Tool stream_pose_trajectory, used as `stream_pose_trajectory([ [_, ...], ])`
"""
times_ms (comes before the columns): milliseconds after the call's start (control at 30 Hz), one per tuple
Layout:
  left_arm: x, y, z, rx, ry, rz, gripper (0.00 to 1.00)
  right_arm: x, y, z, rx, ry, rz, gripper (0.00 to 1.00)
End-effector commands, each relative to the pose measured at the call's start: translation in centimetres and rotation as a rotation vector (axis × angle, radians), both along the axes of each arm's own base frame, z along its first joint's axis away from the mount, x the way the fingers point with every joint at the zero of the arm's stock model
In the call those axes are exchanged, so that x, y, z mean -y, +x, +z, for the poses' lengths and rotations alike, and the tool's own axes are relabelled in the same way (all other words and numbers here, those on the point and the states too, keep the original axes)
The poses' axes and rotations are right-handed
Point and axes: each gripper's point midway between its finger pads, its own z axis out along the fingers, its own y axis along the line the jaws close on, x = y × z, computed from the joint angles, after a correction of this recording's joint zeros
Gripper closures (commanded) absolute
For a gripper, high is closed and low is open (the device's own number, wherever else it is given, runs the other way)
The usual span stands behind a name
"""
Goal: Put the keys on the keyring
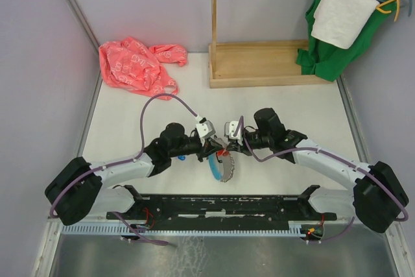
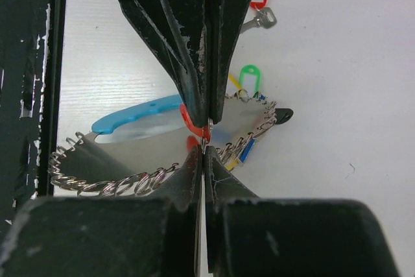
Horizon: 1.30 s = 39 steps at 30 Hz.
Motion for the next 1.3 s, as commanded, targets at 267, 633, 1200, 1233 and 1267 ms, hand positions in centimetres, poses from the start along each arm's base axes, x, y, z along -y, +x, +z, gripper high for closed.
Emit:
stream_pose_trajectory([
  [267,-0.9,1.7,0.8,0.001,-0.03,0.137,0.97,-0.9,1.9,6.4,0.184,0.273,-0.089,0.99],
  [633,-0.5,1.7,-0.4,-0.076,-0.023,0.142,0.97,-1.3,1.8,9.9,0.24,0.478,-0.091,0.99],
  [1200,0.4,0.7,0.7,-0.201,-0.146,0.123,0.97,-0.7,1.7,12.7,0.316,0.671,-0.1,0.99],
  [1233,0.2,0.8,0.6,-0.221,-0.157,0.133,0.97,-0.7,1.7,12.7,0.316,0.668,-0.098,0.99],
  [1267,0.2,0.7,0.5,-0.248,-0.171,0.139,0.97,-0.7,1.8,12.4,0.315,0.658,-0.1,0.99],
])
